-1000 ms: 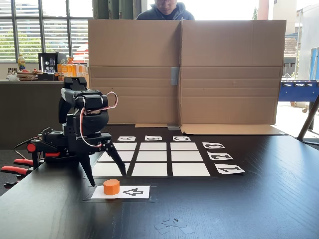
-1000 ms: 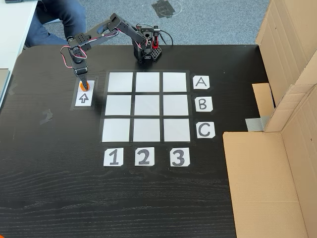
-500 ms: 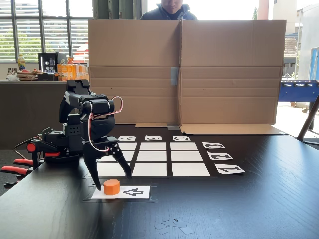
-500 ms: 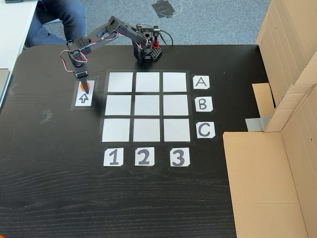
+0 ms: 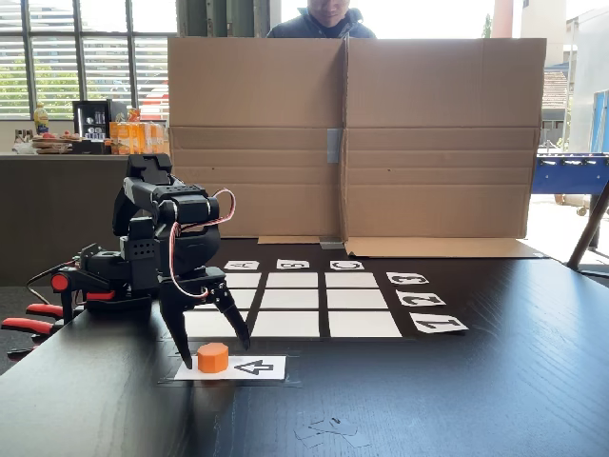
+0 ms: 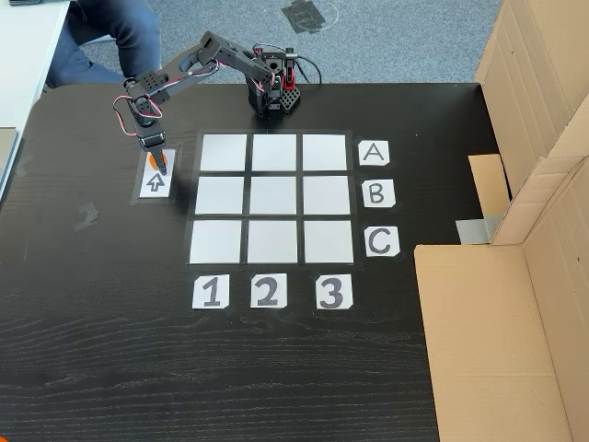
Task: Pick up the round, orange token and place it in the grid on square A1.
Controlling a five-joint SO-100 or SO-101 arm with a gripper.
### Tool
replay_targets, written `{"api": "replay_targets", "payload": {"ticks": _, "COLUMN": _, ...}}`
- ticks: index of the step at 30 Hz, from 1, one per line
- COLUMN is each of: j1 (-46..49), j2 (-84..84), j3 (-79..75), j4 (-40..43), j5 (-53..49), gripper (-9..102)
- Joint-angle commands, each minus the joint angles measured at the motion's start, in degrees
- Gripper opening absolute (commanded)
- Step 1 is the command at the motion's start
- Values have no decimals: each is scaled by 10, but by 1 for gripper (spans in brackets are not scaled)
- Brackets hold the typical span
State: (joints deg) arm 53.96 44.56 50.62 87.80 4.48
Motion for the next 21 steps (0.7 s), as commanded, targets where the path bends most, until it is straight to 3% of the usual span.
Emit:
{"api": "replay_targets", "payload": {"ticks": 1, "j1": -6, "j2": 3, "j3": -32, "j4": -4, "j5": 8, "gripper": 30}}
{"api": "replay_targets", "payload": {"ticks": 21, "j1": -12, "j2": -6, "j3": -39, "j4": -4, "j5": 4, "gripper": 14}}
